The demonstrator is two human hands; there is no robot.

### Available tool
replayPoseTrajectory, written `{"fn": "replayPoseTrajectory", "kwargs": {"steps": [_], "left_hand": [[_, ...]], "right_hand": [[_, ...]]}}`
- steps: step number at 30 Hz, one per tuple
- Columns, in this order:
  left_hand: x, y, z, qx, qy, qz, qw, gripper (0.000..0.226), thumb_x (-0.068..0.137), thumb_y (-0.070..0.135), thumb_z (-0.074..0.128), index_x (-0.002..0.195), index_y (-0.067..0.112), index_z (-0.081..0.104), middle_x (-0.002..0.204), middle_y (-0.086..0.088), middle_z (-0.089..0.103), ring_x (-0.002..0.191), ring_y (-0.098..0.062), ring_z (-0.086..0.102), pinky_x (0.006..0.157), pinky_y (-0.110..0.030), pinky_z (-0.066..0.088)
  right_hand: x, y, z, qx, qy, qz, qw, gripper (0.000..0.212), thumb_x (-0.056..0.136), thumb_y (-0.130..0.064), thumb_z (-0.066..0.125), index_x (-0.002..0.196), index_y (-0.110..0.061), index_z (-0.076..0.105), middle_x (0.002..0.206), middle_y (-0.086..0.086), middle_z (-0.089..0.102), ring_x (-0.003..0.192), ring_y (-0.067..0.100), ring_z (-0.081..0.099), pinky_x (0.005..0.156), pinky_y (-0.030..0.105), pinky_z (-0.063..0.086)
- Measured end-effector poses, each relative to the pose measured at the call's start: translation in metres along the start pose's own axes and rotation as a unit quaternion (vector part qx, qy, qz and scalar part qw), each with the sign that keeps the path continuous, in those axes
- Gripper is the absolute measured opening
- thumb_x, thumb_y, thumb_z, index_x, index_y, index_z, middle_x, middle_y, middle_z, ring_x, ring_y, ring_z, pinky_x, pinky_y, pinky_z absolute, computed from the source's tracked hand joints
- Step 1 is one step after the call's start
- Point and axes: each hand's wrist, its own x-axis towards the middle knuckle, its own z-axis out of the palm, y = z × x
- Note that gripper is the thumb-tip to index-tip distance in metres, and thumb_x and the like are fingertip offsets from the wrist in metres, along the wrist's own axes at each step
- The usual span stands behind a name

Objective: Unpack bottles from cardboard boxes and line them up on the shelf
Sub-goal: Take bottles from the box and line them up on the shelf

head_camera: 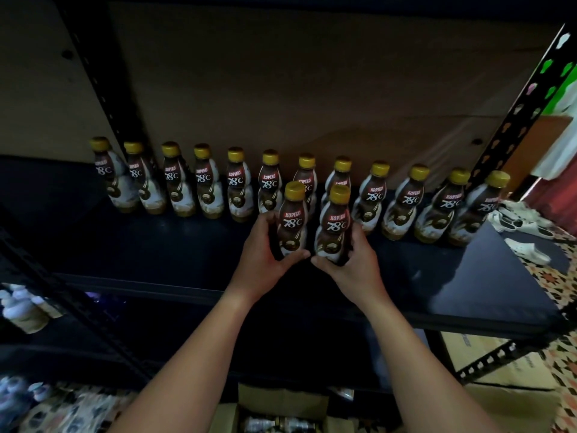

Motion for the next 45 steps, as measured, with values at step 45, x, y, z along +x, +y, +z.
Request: {"fn": "replayPoseTrajectory", "kwargs": {"steps": [45], "left_hand": [[-0.006, -0.111, -0.263, 0.111, 0.182, -0.117, 0.97, 0.073, 0.095, 0.008, 0.063, 0.157, 0.017, 0.025, 0.143, -0.007, 0.056, 0.131, -0.019, 0.055, 0.108, -0.045, 0.048]], "right_hand": [[0.034, -0.107, 0.345, -0.067, -0.044, -0.02, 0.997, 0.08, 0.075, -0.016, 0.087, 0.142, -0.015, 0.043, 0.137, 0.005, 0.055, 0.129, 0.018, 0.053, 0.106, 0.03, 0.044]]}}
